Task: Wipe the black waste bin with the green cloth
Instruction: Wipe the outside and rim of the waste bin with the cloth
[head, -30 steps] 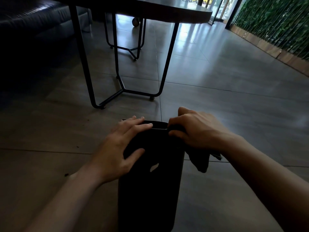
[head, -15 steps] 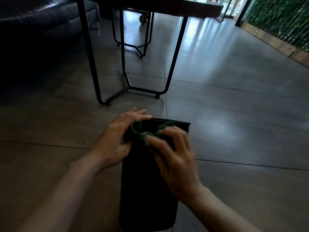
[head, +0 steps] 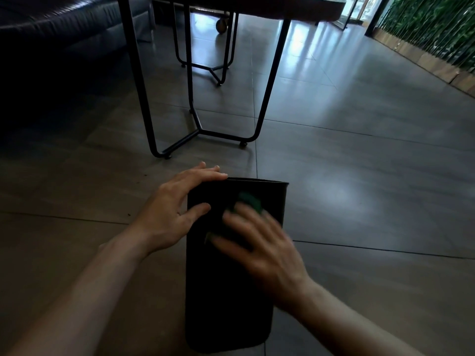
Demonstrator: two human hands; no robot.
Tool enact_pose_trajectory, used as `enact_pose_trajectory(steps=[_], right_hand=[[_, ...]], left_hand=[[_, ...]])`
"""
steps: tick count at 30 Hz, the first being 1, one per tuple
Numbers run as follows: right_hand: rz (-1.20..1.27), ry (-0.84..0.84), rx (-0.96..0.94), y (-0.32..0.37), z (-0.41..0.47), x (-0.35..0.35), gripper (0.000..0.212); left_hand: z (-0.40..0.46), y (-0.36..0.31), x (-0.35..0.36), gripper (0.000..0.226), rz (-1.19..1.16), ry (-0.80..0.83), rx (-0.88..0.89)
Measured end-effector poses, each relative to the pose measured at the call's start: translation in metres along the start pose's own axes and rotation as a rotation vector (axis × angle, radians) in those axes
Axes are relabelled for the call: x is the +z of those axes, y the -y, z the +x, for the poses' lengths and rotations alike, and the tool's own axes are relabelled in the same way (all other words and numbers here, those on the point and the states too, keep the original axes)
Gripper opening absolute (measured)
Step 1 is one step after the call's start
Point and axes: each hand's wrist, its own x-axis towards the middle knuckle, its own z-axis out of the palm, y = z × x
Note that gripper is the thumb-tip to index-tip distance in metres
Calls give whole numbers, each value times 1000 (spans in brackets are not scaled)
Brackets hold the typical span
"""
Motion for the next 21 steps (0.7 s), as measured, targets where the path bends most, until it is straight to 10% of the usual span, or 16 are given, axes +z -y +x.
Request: enact_pose_trajectory(steps=[4,12,21], right_hand=[[16,-43,248,-8,32,-3,48],[-324,370,-607,47,-86,25,50],[38,-102,286,-5,38,0,43]], left_hand=[[0,1,1,63,-11,-6,-7],[-2,4,-1,65,-27,4,-21],[3,-1,0,60,-17,6,22]])
